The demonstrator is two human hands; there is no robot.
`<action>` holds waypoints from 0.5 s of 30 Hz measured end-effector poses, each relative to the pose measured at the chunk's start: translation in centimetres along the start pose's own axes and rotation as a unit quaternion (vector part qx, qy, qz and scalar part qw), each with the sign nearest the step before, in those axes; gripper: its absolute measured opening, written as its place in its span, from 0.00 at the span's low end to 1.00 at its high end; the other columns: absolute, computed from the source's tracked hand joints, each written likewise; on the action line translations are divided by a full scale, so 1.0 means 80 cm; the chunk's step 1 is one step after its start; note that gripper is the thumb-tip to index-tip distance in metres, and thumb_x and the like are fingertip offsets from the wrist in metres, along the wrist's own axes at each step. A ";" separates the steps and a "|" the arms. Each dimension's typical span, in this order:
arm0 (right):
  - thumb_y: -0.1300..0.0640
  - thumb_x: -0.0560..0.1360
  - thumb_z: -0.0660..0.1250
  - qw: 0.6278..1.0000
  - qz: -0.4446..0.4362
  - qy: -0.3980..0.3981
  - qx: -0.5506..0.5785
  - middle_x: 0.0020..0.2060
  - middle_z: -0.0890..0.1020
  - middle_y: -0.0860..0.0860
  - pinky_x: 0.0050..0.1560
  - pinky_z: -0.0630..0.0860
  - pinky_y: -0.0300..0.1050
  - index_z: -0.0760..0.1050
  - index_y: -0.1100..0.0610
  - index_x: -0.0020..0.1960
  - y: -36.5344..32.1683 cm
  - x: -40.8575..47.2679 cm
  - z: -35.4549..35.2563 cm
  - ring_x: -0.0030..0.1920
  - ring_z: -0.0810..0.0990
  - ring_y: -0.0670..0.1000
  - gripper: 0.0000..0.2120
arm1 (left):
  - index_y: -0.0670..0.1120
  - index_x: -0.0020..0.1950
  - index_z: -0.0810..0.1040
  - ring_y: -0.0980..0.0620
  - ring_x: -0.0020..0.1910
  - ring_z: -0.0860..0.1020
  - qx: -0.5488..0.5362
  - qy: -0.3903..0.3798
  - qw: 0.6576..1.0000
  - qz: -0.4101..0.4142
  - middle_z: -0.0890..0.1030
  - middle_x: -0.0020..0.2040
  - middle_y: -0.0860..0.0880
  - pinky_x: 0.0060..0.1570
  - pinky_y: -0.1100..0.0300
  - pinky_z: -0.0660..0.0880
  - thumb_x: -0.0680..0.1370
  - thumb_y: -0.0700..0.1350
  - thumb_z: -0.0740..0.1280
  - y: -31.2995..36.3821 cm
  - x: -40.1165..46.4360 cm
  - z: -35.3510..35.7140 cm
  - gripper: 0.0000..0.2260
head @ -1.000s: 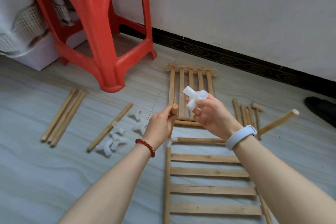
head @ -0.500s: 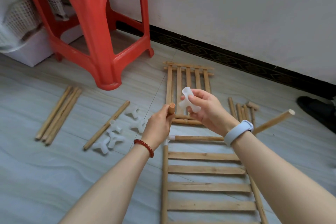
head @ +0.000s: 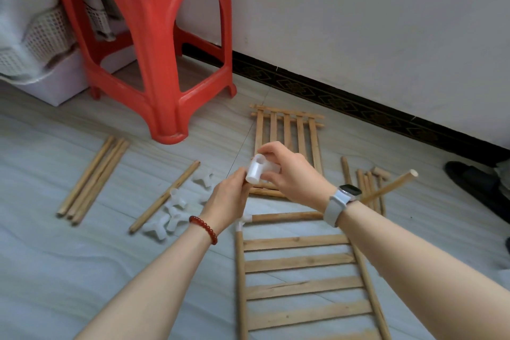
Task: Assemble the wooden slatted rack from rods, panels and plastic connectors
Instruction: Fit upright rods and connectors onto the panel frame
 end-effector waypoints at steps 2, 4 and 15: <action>0.61 0.76 0.64 0.998 -0.032 -0.005 -0.048 0.56 0.79 0.53 0.53 0.77 0.48 0.69 0.54 0.64 -0.013 0.007 0.007 0.54 0.78 0.52 0.16 | 0.44 0.57 0.72 0.47 0.42 0.76 0.001 -0.007 1.000 0.001 0.78 0.43 0.48 0.37 0.59 0.70 0.80 0.41 0.56 -0.015 -0.006 -0.014 0.08; 0.67 0.76 0.63 0.991 -0.091 -0.012 -0.096 0.52 0.81 0.54 0.52 0.77 0.50 0.74 0.56 0.61 -0.025 0.015 0.016 0.52 0.79 0.54 0.16 | 0.47 0.59 0.73 0.50 0.42 0.76 0.003 -0.015 1.000 0.003 0.79 0.43 0.50 0.38 0.63 0.71 0.80 0.40 0.58 -0.025 -0.010 -0.024 0.10; 0.57 0.80 0.52 0.990 -0.006 -0.135 -0.029 0.75 0.55 0.46 0.57 0.63 0.29 0.55 0.51 0.76 -0.021 0.022 0.025 0.68 0.65 0.47 0.24 | 0.50 0.49 0.80 0.54 0.43 0.79 -0.093 0.007 0.993 -0.078 0.82 0.40 0.55 0.44 0.64 0.74 0.78 0.41 0.64 -0.038 -0.019 -0.015 0.07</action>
Point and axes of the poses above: each hand's wrist, its own x-axis towards the middle knuckle, its own z-axis out of the palm, y = z × x, the point moved 2 cm from there along x, towards the middle knuckle
